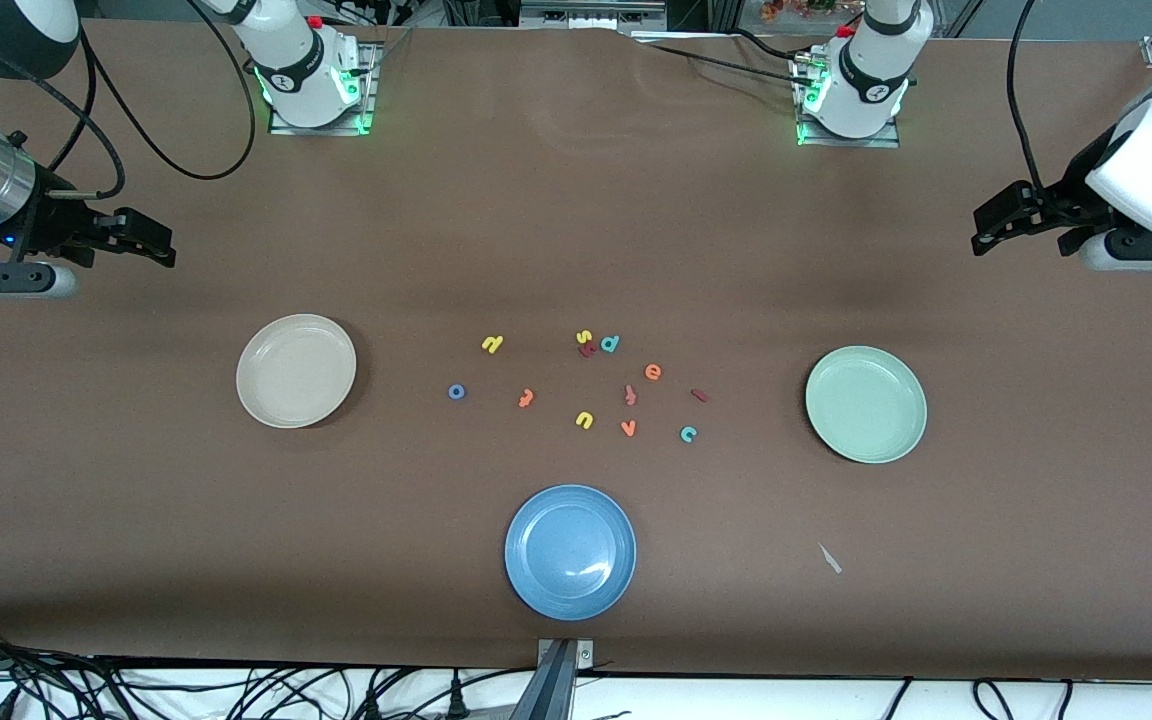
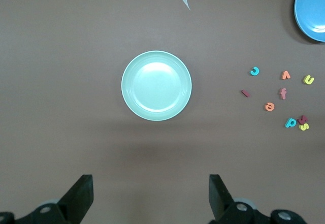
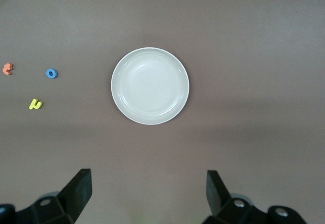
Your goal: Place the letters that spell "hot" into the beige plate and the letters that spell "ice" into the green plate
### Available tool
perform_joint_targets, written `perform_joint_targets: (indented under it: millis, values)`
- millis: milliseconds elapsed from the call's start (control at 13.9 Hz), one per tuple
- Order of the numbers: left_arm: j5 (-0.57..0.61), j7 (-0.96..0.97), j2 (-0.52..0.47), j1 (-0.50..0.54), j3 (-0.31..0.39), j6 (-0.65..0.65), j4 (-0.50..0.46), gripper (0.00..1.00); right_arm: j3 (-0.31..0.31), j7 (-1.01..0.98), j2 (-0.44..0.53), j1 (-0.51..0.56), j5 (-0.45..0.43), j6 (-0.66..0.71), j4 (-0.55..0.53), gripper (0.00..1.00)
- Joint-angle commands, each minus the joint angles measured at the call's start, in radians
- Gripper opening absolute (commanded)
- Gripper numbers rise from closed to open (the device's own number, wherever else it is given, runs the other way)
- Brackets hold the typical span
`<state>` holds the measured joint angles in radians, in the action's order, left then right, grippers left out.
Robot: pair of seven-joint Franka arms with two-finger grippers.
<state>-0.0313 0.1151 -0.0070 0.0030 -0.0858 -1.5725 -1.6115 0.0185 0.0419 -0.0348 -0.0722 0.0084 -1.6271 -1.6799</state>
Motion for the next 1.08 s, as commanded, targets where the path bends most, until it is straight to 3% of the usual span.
perform_joint_targets:
  millis: [0,1005]
  values:
    - [-0.009,0.001,0.010,0.000,0.000,0.003,0.024,1.00,0.008,0.009,-0.010,-0.009,0.019,0.013,0.022,1.00]
    - [-0.010,0.001,0.010,0.003,0.000,0.003,0.024,1.00,0.000,0.007,0.004,-0.012,0.018,0.018,0.026,1.00]
